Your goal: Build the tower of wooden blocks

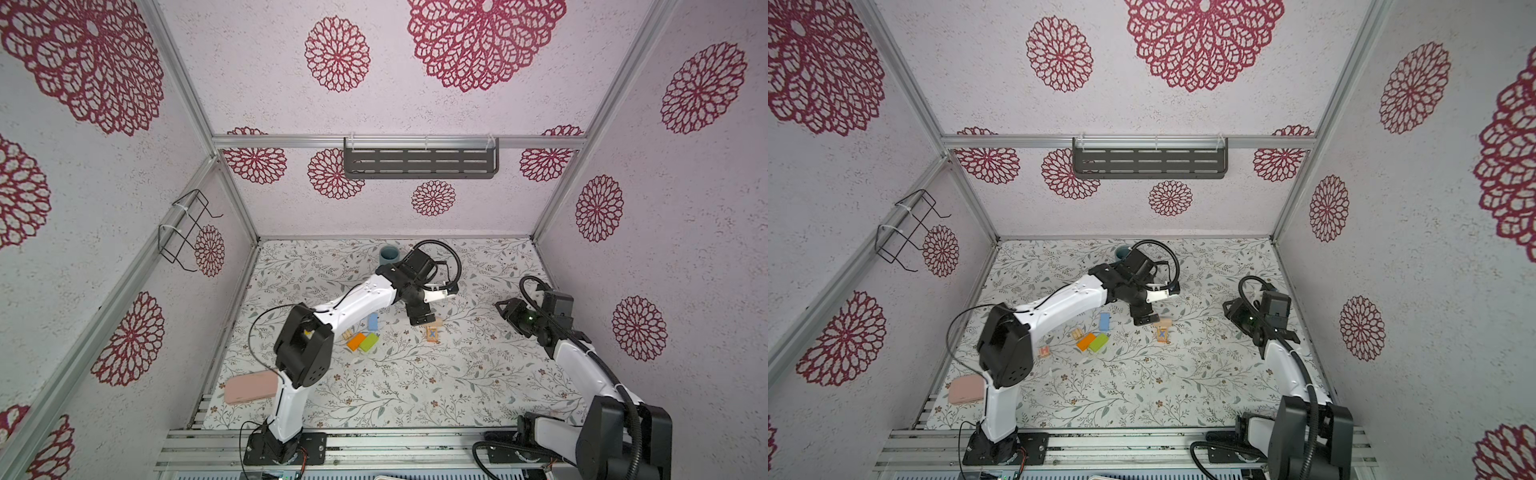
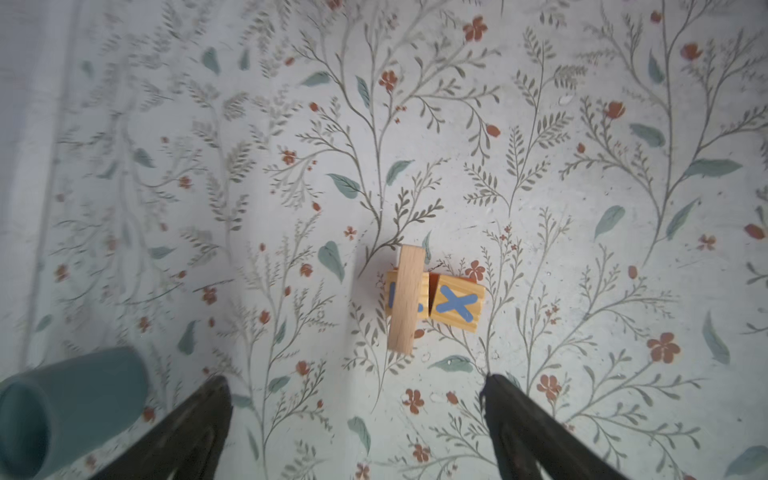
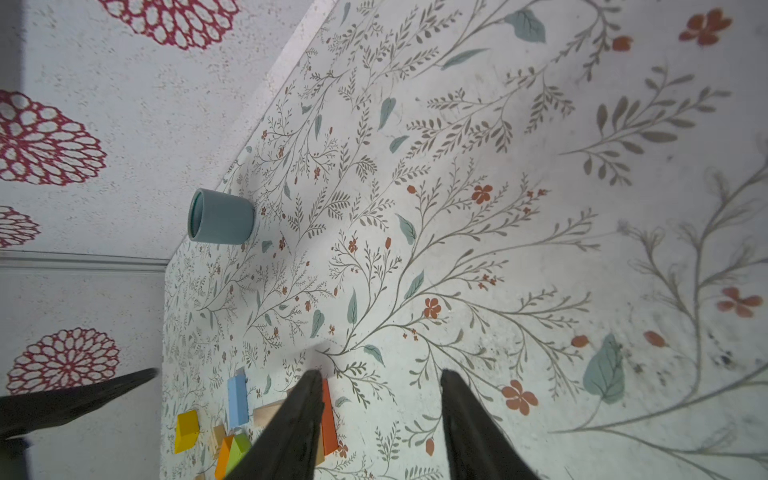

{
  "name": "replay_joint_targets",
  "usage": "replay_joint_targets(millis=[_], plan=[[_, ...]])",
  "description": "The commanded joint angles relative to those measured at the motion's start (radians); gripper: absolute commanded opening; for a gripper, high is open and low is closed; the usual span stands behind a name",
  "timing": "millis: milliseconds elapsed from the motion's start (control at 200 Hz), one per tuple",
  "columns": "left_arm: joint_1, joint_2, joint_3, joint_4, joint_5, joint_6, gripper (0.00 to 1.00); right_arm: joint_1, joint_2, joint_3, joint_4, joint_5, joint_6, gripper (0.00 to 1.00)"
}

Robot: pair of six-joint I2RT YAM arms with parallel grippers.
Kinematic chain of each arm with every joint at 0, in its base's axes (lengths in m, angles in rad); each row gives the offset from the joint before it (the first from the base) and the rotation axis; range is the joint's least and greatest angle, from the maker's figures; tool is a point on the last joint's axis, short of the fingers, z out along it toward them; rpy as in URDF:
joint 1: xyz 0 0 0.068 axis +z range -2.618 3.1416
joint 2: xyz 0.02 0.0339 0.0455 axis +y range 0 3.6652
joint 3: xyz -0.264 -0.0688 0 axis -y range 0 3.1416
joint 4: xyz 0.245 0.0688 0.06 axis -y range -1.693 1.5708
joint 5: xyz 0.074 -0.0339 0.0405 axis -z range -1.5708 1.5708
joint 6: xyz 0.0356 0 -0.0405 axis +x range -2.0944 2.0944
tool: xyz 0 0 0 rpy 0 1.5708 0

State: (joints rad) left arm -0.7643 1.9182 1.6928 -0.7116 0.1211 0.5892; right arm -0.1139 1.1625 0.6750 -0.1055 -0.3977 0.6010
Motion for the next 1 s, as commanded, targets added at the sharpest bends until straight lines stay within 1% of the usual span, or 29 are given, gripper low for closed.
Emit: replay_joint_targets(millis=[0,55,85,200,250,325,410,560,635,690,756,831,896,926,956,996], plan=[[0.025,-0.174,-0.11,0.148,-0.115,-0.103,0.97,0.069,0.0,0.108,-0.127,0.083,-0.071,0.53],[0.027,-0.248,-0.175,0.202,-0.196,-0.16,0.97,0.123,0.026,0.159,-0.168,0.11,-0.089,0.56],[0.028,-0.285,-0.203,0.219,-0.221,-0.192,0.97,0.15,0.043,0.189,-0.192,0.136,-0.099,0.57],[0.04,-0.433,-0.336,0.317,-0.355,-0.402,0.97,0.291,0.12,0.311,-0.282,0.233,-0.135,0.6],[0.051,-0.489,-0.396,0.34,-0.394,-0.48,0.97,0.364,0.164,0.365,-0.308,0.272,-0.142,0.61],[0.057,-0.567,-0.471,0.345,-0.479,-0.597,0.97,0.444,0.233,0.452,-0.346,0.307,-0.147,0.63],[0.065,-0.647,-0.531,0.304,-0.592,-0.81,0.97,0.539,0.325,0.543,-0.371,0.35,-0.149,0.65],[0.085,-0.824,-0.669,0.226,-0.685,-1.116,0.97,0.712,0.488,0.698,-0.4,0.475,-0.143,0.71],[0.13,-0.875,-0.706,0.13,-0.701,-1.246,0.97,0.774,0.574,0.769,-0.409,0.521,-0.128,0.71],[0.173,-0.89,-0.725,0.072,-0.675,-1.308,0.97,0.812,0.633,0.804,-0.404,0.524,-0.107,0.72],[0.222,-0.883,-0.744,0.037,-0.625,-1.366,0.97,0.852,0.694,0.853,-0.404,0.536,-0.087,0.72],[0.268,-0.855,-0.737,-0.033,-0.613,-1.469,0.97,0.896,0.77,0.914,-0.412,0.557,-0.07,0.72],[0.302,-0.838,-0.716,-0.094,-0.565,-1.498,0.97,0.933,0.83,0.973,-0.422,0.572,-0.054,0.72],[0.307,-0.84,-0.713,-0.118,-0.558,-1.528,0.97,0.95,0.86,0.995,-0.422,0.581,-0.044,0.72],[0.306,-0.857,-0.734,-0.107,-0.554,-1.54,0.97,0.968,0.884,1.014,-0.418,0.587,-0.037,0.72],[0.306,-0.9,-0.788,-0.044,-0.524,-1.546,0.97,0.989,0.918,1.038,-0.419,0.597,-0.027,0.72]])
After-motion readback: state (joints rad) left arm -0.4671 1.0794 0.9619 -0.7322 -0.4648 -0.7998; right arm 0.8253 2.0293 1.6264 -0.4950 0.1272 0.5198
